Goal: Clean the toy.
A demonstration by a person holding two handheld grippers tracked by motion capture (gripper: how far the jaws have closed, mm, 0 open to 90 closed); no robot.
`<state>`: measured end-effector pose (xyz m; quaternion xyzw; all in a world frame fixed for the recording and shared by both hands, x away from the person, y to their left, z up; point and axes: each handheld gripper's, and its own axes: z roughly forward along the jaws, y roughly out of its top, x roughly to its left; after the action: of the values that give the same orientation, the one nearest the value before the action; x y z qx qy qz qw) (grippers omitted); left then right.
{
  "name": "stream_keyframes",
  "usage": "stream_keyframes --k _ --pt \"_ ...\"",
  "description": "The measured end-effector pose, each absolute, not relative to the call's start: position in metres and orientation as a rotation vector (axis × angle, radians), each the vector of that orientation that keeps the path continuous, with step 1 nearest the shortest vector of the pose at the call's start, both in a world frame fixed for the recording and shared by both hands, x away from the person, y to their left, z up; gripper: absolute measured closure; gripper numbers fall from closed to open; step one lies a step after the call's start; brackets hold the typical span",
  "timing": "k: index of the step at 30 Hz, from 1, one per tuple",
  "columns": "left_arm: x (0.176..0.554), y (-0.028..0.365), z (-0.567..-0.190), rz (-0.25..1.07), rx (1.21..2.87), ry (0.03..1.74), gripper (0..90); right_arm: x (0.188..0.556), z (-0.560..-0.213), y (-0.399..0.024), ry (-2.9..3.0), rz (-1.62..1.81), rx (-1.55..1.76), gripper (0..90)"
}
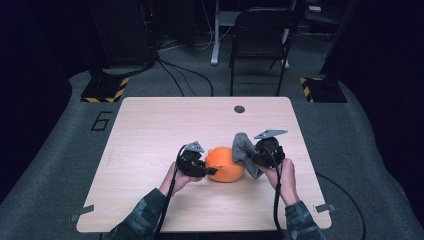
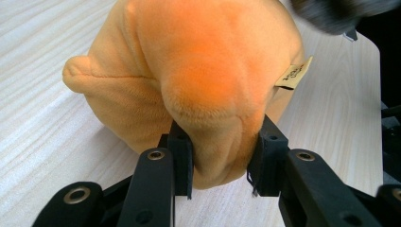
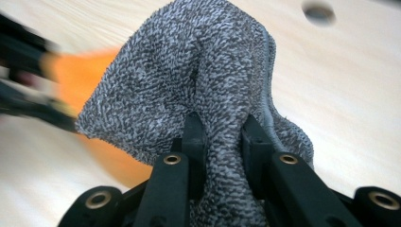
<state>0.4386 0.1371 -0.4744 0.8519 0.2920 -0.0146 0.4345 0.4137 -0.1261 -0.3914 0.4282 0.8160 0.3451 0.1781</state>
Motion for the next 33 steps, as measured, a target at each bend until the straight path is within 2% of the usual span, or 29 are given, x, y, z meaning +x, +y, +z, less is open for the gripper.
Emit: stream_keyframes --k 5,7,12,33 --pt "0.438 0.137 -0.474 -0.029 2.129 0.72 66.4 0.401 -0.383 -0.089 2.361 0.992 1.082 75.8" --pt "0.437 0.136 -0.474 -0.027 2.125 0.724 66.4 0.401 -0.392 -0.067 2.412 0.969 1.015 75.6" --pt "0.435 0.135 -0.476 -0.003 2.149 0.733 66.5 0.405 -0.414 -0.047 2.422 0.917 0.955 75.6" --pt "0.436 0.135 -0.476 -0.018 2.14 0.715 66.4 0.416 -0.419 -0.093 2.384 0.797 1.08 75.6"
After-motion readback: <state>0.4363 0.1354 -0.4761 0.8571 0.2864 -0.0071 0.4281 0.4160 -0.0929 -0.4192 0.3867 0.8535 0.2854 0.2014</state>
